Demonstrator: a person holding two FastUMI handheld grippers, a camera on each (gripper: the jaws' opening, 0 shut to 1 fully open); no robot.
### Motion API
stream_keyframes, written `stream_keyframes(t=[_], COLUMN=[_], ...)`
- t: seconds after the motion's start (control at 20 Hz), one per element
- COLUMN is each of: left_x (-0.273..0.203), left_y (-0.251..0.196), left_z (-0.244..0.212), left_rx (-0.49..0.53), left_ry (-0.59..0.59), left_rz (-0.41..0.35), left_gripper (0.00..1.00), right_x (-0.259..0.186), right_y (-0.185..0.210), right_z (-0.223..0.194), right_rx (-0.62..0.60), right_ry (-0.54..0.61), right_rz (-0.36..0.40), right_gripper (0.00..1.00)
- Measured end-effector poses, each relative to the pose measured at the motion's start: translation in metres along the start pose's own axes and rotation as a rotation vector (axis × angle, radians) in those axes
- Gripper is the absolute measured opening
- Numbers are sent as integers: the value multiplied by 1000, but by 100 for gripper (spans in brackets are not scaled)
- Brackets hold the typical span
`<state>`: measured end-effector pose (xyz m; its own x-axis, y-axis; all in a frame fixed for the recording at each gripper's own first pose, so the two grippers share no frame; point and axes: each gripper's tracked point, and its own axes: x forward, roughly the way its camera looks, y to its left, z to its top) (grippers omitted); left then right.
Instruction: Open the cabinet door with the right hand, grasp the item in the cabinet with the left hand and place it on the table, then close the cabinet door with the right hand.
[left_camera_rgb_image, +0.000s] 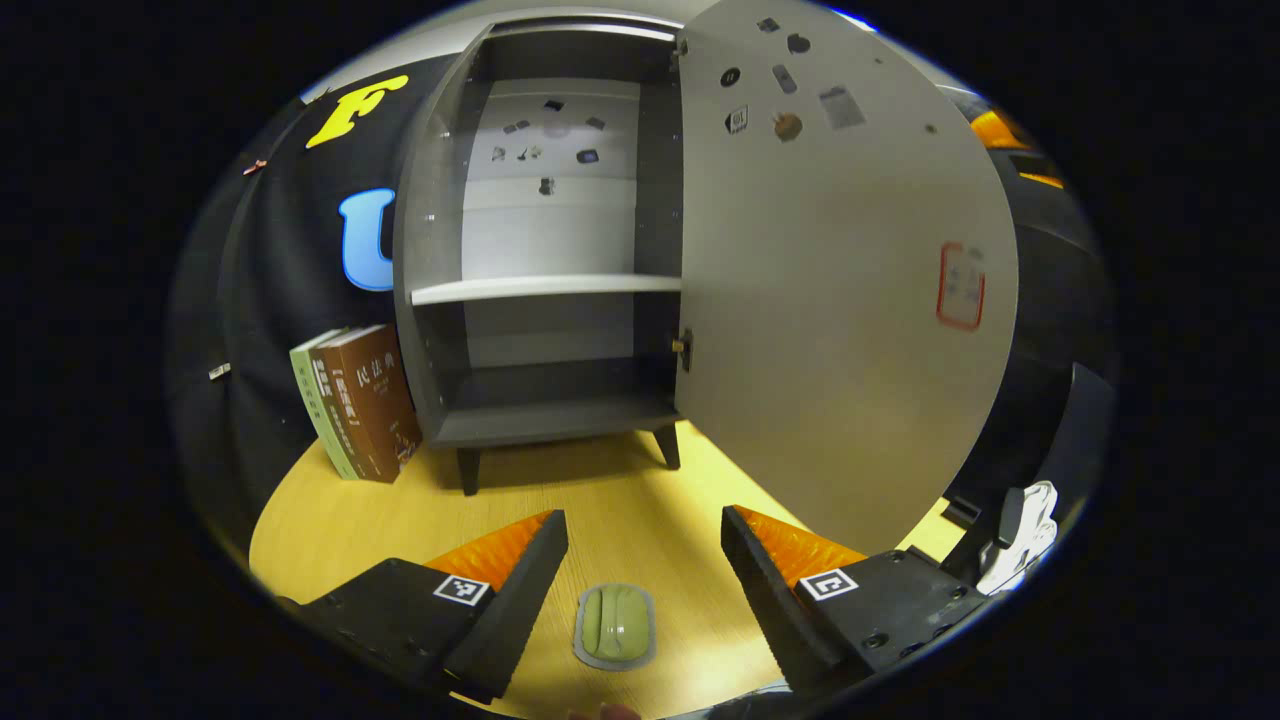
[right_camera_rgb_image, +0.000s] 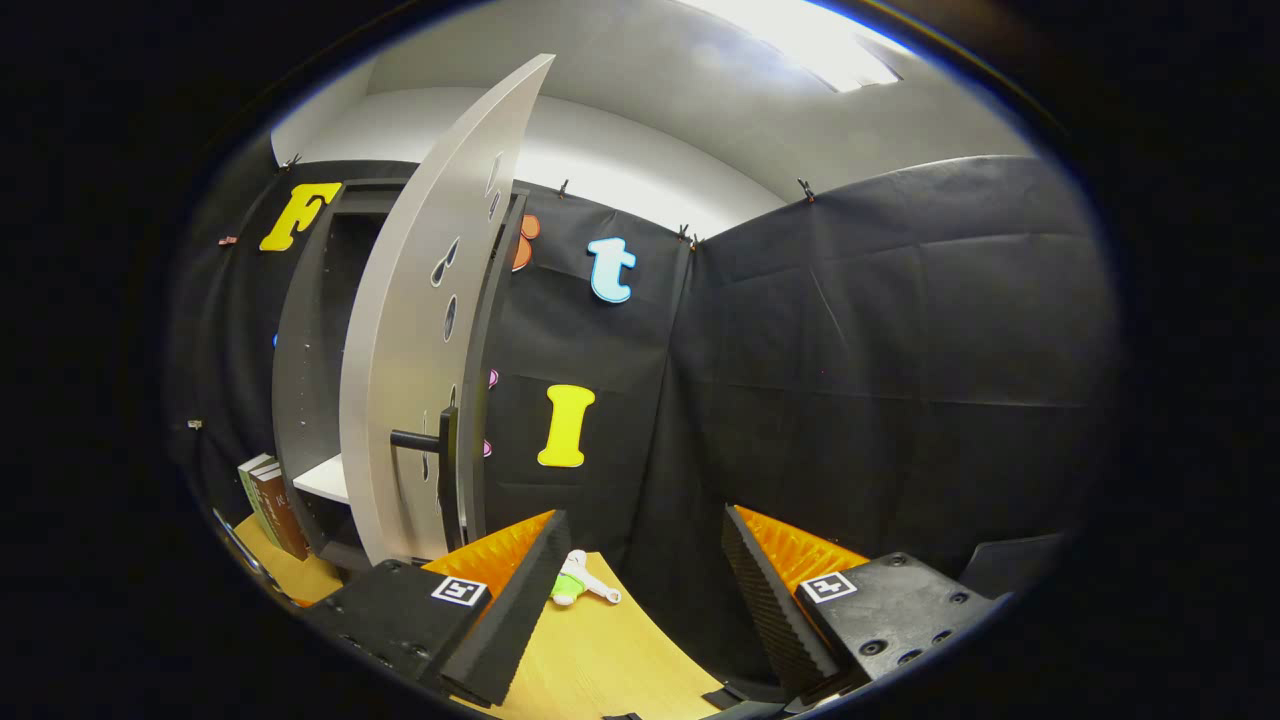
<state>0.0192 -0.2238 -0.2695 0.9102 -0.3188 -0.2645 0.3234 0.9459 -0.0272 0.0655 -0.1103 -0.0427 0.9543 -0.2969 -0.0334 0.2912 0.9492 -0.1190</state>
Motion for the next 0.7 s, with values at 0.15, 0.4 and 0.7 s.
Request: stream_keyframes(t=[0.15,0.4,0.7], left_x=[-16,-54,-105], left_y=[4,58,158], left_z=[44,112,159], left_rx=[-20,-60,-145], left_ry=[-34,-112,-160], left_rz=[-23,20,144], left_gripper=[97,97,95], right_x=[2,8,20], right_y=[1,-5,1], right_z=[-5,-3,5], right_rx=[0,6,17], right_ry=[13,6,-16], right_rz=[5,1,19], right_gripper=[97,98,97])
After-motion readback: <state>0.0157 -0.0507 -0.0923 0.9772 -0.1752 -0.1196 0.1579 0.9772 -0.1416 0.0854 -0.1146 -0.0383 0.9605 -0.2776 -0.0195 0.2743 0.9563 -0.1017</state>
